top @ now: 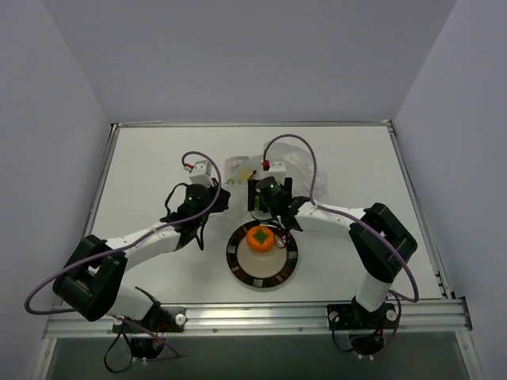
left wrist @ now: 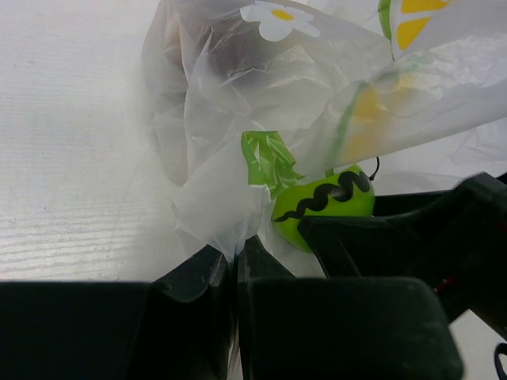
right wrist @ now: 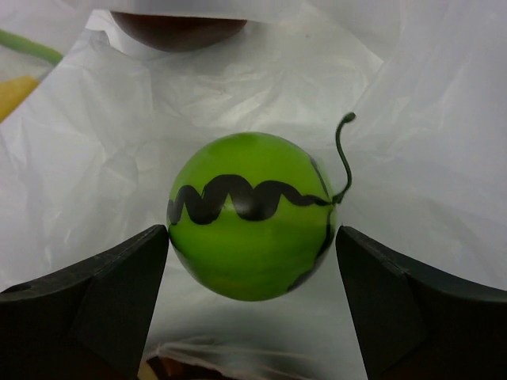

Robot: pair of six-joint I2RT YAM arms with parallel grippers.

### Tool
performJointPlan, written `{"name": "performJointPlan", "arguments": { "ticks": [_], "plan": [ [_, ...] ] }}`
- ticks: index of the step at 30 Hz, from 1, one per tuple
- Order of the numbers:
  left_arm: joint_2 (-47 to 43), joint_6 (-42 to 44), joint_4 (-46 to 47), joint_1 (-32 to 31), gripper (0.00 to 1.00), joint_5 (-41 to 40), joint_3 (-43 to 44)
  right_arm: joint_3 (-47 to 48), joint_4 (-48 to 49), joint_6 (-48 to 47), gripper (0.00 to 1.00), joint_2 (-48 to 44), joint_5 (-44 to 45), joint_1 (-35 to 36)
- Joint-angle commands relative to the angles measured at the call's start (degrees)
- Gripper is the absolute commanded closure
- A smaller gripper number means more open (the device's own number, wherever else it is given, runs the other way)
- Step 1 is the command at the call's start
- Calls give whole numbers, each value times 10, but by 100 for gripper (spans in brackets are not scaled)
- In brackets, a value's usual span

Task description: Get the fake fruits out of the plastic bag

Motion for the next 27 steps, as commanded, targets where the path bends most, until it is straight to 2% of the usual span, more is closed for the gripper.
{"name": "performJointPlan", "arguments": {
  "ticks": [1, 8, 9, 11, 12, 15, 20, 27],
  "plan": [
    [-4, -3, 24, -5, 98, 2, 9, 46, 18, 4, 18, 25, 38, -6],
    [1, -3, 25, -4, 98, 10, 12, 62, 50, -2, 20, 73, 48, -16],
    [3, -4, 27, -4, 98, 11, 12, 69, 52, -5, 23, 74, 44, -17],
    [6, -4, 27, -5, 98, 12, 13, 72, 62, -19, 34, 62, 38, -16],
    [6, -4, 27, -4, 98, 11, 13, 64, 73, -24, 45, 54, 32, -14],
    [6, -3, 27, -4, 98, 9, 13, 46, 108, -45, 60, 9, 6, -10],
    [7, 1, 27, -4, 98, 6, 13, 18, 113, -49, 60, -61, -61, -3],
    [-3, 8, 21, -4, 98, -6, 13, -54, 59, -39, 59, -142, -137, 25]
  ]
}}
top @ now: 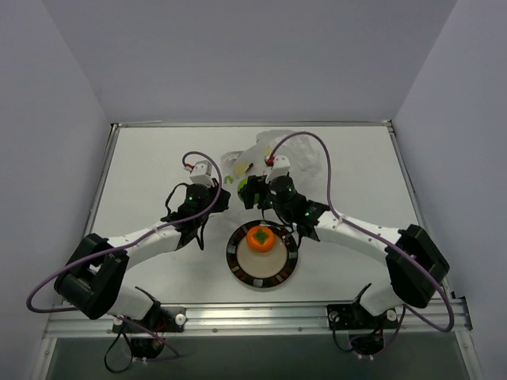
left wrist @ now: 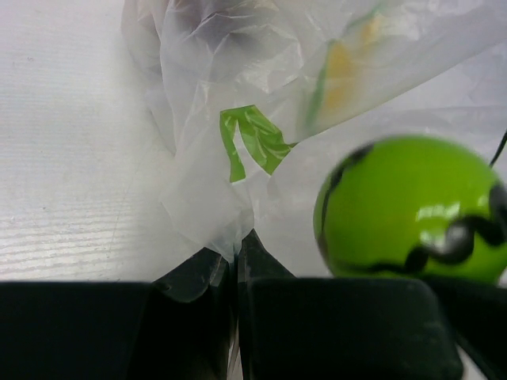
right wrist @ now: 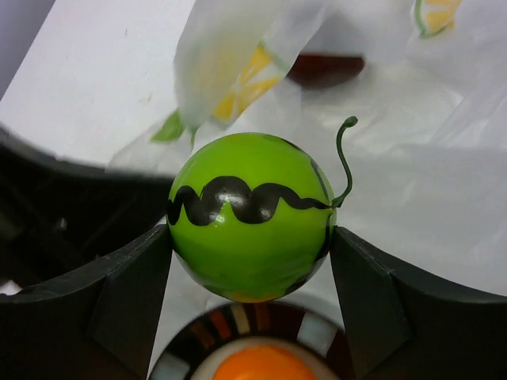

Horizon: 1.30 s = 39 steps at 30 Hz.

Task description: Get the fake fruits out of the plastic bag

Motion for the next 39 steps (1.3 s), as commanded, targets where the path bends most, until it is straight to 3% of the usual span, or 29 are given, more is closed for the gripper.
{"name": "performJointPlan", "arguments": {
  "ticks": [1, 9, 15, 30, 34, 39],
  "plan": [
    [-11, 8, 16, -4, 98, -8, 13, -49, -33, -1, 59, -62, -60, 23],
    [-11, 9, 14, -4, 98, -9, 15, -98, -125, 5, 59, -165, -135, 107],
    [-22, 20, 2, -4, 98, -22, 15, -91, -170, 4, 57, -139, -87, 206],
    [-40, 31, -8, -4, 98, -32, 15, -89, -209, -26, 45, -73, -35, 233],
    [-38, 28, -7, -4, 98, -29, 15, -85, -208, -22, 24, -81, -18, 244],
    [-42, 27, -7, -4, 98, -27, 14, -72, -211, -26, 15, -130, -9, 244]
  ]
}}
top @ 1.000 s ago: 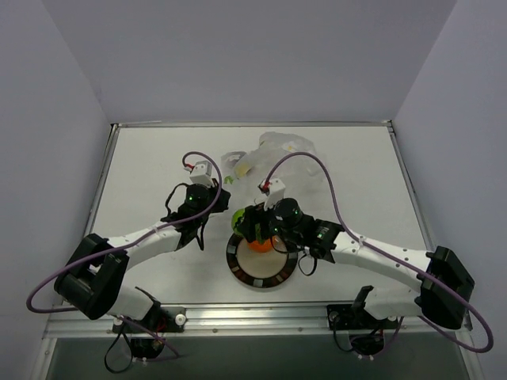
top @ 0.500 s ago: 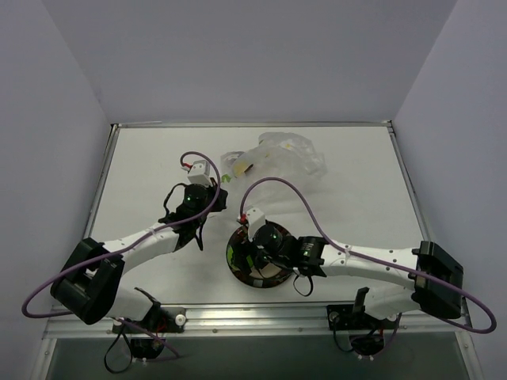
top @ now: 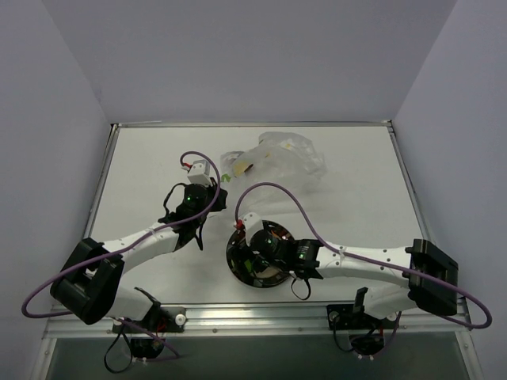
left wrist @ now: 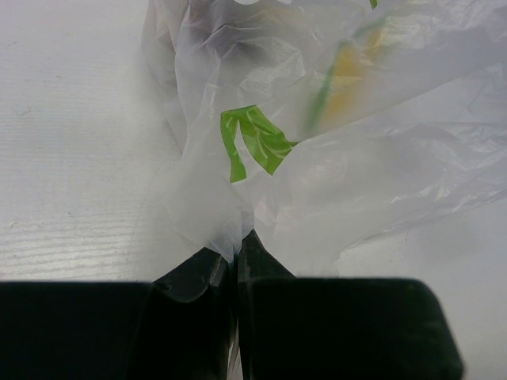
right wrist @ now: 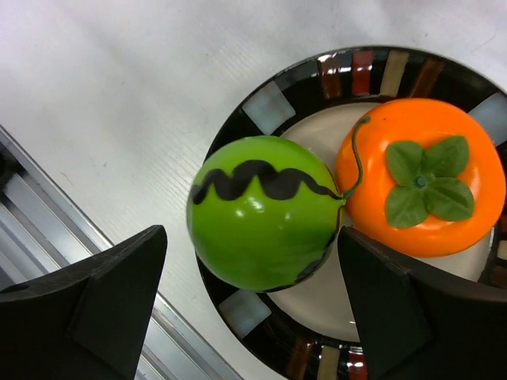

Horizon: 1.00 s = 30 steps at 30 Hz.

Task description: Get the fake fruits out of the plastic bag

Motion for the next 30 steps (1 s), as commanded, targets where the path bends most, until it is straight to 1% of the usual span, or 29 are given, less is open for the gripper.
{"name": "performJointPlan", "arguments": {
  "ticks": [1, 3, 5, 6, 8, 9, 10, 11, 12, 13, 14, 16, 17, 19, 20, 22, 23, 26, 30],
  "plan": [
    [-23, 7, 6, -5, 98, -3, 13, 26, -7, -12, 16, -53, 28, 4],
    [-26, 7, 8, -4, 98, -2, 12, 33, -5, -26, 18, -81, 43, 0],
    [-26, 5, 9, -4, 98, -1, 12, 47, -2, -41, 26, -96, 56, -19],
    [-25, 4, 9, -5, 98, 0, 12, 52, 1, -46, 36, -98, 57, -31],
    [-25, 3, 9, -4, 98, 1, 12, 68, 20, -51, 51, -92, 59, -79],
    [-26, 2, 9, -4, 97, 2, 12, 70, 35, -52, 67, -87, 64, -96],
    [-27, 2, 9, -4, 98, 2, 11, 74, 49, -49, 76, -80, 76, -128],
    [-28, 1, 9, -4, 97, 2, 11, 79, 82, -47, 82, -54, 87, -142],
    [-30, 0, 9, -4, 98, 4, 10, 84, 98, -41, 92, -36, 98, -155],
    [-31, -2, 10, -4, 98, 6, 10, 93, 111, -35, 94, -14, 105, -168],
    [-32, -4, 11, -4, 98, 7, 9, 119, 131, -29, 96, 33, 115, -180],
    [-38, -7, 15, -4, 98, 13, 7, 142, 162, -16, 96, 80, 140, -187],
    [-39, -8, 16, -4, 98, 15, 6, 166, 184, -5, 96, 125, 151, -196],
    [-43, -12, 19, -6, 98, 19, 4, 183, 210, 23, 96, 163, 193, -201],
    [-44, -13, 20, -5, 98, 19, 3, 188, 241, 35, 96, 196, 199, -206],
    [-44, -16, 22, -5, 98, 22, 2, 203, 266, 76, 96, 224, 207, -227],
    [-42, -18, 23, -5, 98, 24, 2, 203, 303, 83, 96, 248, 212, -231],
    [-35, -26, 33, -6, 98, 34, 2, 209, 372, 105, 96, 290, 205, -253],
    [-25, -32, 38, -6, 98, 40, 2, 235, 413, 115, 95, 327, 204, -271]
  ]
}}
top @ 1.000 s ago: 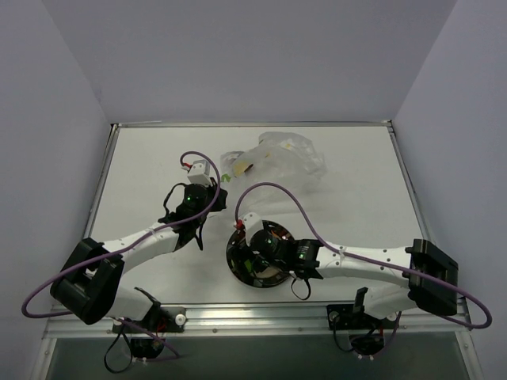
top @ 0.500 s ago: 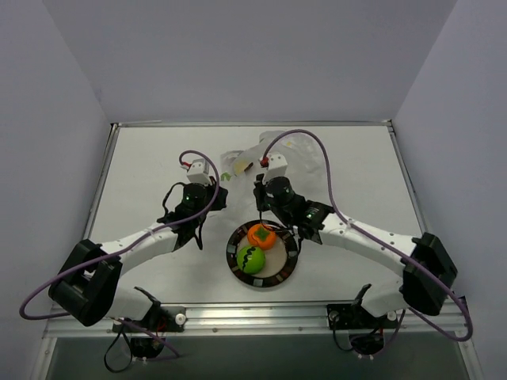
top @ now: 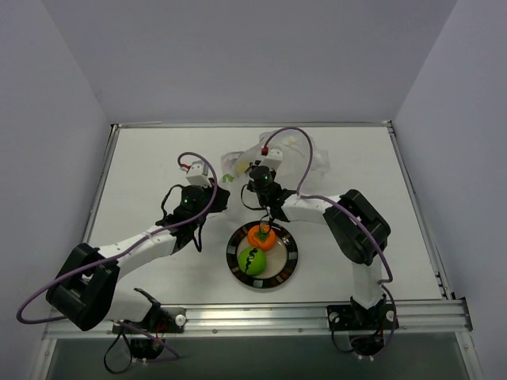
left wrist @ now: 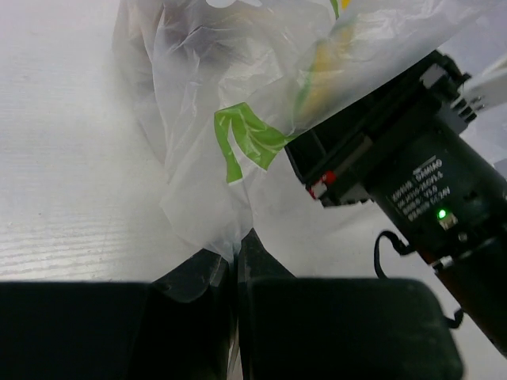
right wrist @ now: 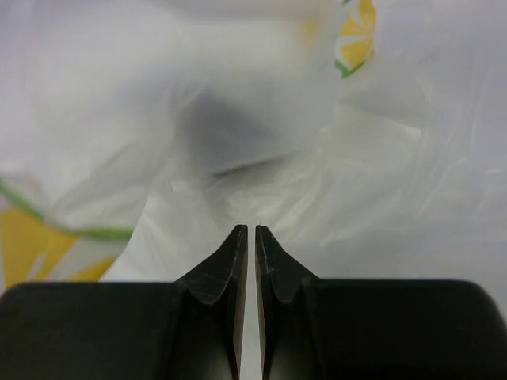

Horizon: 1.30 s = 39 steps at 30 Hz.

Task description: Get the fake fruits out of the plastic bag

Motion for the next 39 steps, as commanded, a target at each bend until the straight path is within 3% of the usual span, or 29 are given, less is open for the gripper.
{"name": "performJointPlan", "arguments": {
  "ticks": [1, 5, 9, 12, 15, 19, 22, 25, 26, 28, 30, 36, 39],
  "plan": [
    [-1, -13, 29, -6, 98, 10, 12, 43, 109, 31, 94, 9, 36, -13],
    [-5, -14, 29, -6, 98, 11, 11, 76, 125, 56, 84, 50, 26, -27],
    [-11, -16, 29, -6, 98, 13, 11, 123, 112, 83, 45, 97, -24, -40],
    [-15, -17, 27, -6, 98, 12, 11, 156, 99, 96, 27, 130, -44, -43],
    [-18, -20, 27, -6, 98, 16, 11, 188, 90, 101, 18, 159, -54, -49],
    [-20, -19, 26, -4, 98, 16, 11, 239, 65, 92, 18, 197, -110, -56],
    [-23, -7, 15, -3, 94, 13, 23, 195, 89, 85, 30, 170, -121, -56],
    [-31, 8, -21, 2, 55, 17, 53, 138, 120, 87, 47, 137, -151, -76],
    [-37, -1, -31, 7, 30, 23, 75, 133, 120, 88, 49, 131, -185, -82],
    [-48, -12, -39, 19, 16, 46, 97, 125, 114, 84, 50, 118, -207, -98],
    [-68, -34, -67, 38, 10, 43, 127, 126, 104, 65, 53, 112, -221, -101],
    [-102, -90, -121, 112, 9, -51, 139, 125, 92, 56, 53, 109, -271, -105],
    [-63, -168, -100, 190, 14, -2, 116, 111, 94, 54, 53, 98, -285, -106]
  ]
}}
